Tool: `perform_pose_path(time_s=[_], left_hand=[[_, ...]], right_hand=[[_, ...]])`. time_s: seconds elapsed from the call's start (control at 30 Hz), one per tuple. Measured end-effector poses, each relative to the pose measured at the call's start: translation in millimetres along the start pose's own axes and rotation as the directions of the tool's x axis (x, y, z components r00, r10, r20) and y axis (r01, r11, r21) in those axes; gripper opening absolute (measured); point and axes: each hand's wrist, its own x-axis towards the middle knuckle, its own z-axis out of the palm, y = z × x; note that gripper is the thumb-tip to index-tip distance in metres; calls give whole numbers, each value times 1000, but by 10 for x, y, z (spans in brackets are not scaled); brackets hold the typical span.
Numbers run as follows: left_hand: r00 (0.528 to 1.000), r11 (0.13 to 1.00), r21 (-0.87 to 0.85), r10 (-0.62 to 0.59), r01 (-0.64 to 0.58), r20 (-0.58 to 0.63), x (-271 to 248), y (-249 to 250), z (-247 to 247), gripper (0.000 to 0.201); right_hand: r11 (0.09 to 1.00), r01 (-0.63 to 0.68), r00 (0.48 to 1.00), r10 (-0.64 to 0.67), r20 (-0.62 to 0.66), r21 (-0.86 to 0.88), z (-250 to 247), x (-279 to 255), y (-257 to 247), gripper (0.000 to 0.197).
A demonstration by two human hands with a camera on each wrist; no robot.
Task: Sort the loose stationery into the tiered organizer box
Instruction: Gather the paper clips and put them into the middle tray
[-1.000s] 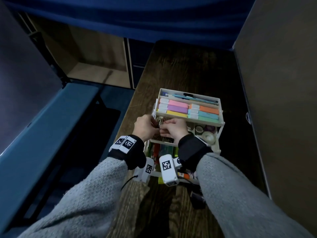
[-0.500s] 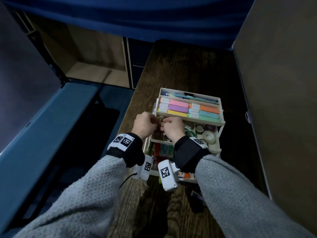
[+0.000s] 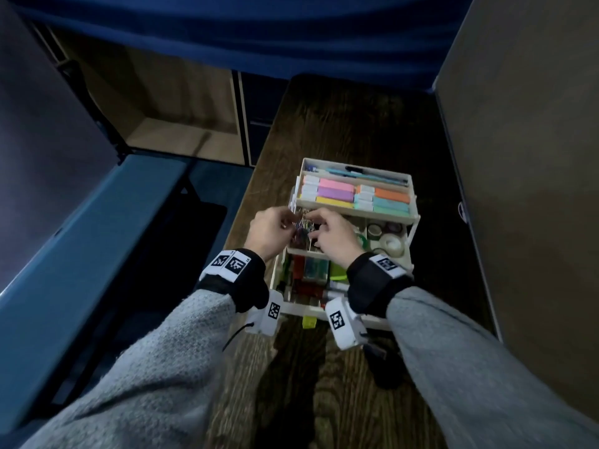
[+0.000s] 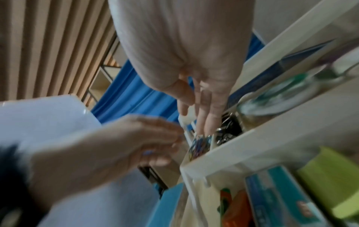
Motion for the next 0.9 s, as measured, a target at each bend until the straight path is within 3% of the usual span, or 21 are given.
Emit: perform_pose_path(time_s=[0.17,0.27,0.33,0.43,0.53,0.6,0.7,0.8,0.9], left_hand=[[992,995,26,94,-92,-85,-386,-214,-42,8],[987,993,45,111,-106,-118,-786,-432,25,8],[986,986,74,152,-147,-64,-1072,-533,145,7],[961,948,166,258,-271,97,-1439,-608,420,8],[900,857,296,354,-421,254,-1627,-604,751,26],[880,808,382,323,-448,348,-1659,-564,940,42],[908,808,456,218,-373,357,-1649,-504,1126,52],[930,819,488,141,-303,340,-1652,-466,1246,49],[937,825,492,120,-278,329,-1638,-466,1268,31]], right_hand=[[972,16,1000,-17,-1,235,-449,-462,383,28],[968,-38,998,51,-46,249,-598,-883,820,27],[991,-84,996,85,-7,102,-546,-1167,1135,29],[934,-77,982,132,136,-349,-313,-1486,1571,18],[837,-22,965,160,206,-547,-35,-1640,1773,40],[802,-9,975,141,174,-597,103,-1666,1790,47],[777,-3,990,92,108,-630,246,-1717,1761,34],[786,18,985,91,145,-618,325,-1838,1733,23],[871,-76,982,150,114,-485,255,-1978,1707,16]])
